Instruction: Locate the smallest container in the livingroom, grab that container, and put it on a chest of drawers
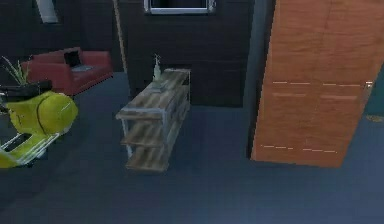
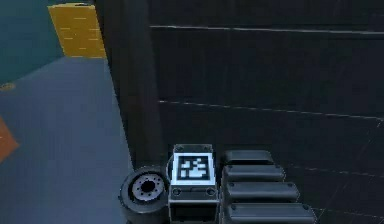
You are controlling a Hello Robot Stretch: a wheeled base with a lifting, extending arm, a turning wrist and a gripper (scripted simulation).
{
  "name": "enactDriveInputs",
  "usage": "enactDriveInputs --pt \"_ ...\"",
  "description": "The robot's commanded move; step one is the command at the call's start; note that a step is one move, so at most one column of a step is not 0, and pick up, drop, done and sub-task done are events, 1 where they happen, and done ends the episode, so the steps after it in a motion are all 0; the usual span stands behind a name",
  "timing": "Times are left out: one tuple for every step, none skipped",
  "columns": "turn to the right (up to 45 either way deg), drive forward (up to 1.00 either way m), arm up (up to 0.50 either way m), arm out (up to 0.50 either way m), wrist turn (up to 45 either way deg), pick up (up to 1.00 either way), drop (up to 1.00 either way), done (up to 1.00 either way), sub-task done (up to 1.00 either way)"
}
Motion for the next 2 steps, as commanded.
enactDriveInputs --pt "0.0 0.2 0.0 0.0 0.0 0.0 0.0 0.0 0.0" --pt "39.0 0.0 0.0 0.0 0.0 0.0 0.0 0.0 0.0"
